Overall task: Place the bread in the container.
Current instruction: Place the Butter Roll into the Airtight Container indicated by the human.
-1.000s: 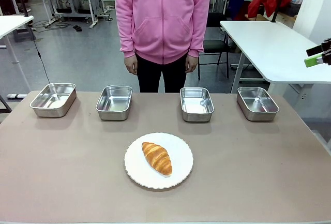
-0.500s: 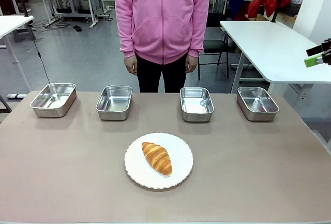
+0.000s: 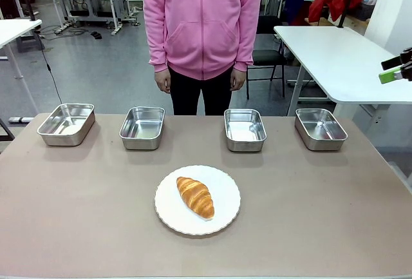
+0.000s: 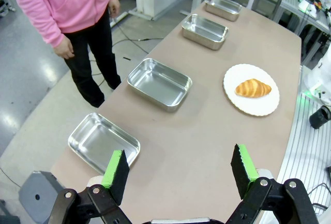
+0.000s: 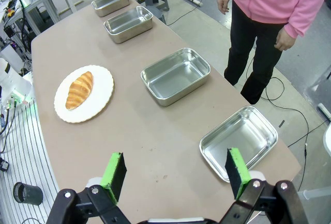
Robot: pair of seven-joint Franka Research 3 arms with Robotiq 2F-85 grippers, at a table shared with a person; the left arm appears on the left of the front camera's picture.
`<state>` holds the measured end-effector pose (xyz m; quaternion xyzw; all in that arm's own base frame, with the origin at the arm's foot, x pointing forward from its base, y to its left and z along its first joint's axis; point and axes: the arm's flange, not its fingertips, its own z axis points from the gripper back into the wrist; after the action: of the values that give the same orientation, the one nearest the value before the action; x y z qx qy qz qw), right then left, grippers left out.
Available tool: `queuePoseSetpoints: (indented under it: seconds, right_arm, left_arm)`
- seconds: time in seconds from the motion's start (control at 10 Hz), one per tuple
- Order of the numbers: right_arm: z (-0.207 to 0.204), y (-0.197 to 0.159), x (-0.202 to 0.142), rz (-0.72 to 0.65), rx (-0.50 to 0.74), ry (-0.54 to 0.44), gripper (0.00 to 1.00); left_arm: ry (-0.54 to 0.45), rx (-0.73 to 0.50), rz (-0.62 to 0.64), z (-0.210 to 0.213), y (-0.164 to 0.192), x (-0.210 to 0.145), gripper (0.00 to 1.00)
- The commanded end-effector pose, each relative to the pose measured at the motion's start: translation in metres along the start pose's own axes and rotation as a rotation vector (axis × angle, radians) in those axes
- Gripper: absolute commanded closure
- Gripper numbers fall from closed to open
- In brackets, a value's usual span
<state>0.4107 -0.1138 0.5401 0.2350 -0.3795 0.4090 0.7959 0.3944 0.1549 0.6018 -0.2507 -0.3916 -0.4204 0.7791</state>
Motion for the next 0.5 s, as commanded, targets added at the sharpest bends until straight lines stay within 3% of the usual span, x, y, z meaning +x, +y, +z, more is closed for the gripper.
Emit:
queuePoseSetpoints:
  seconds: [0.0,0.4]
  right_arm:
    - [0.0001,0.0009,0.0017,0.005,0.002,-0.005,0.00]
    - [0.0001,0.0009,0.0017,0.005,0.002,-0.005,0.00]
  left_arm:
    - [-0.003,0.000,-0.001,0.0008,-0.0006,-0.0004,0.00]
    - [-0.003,0.000,-0.001,0.0008,-0.0006,-0.0004,0.00]
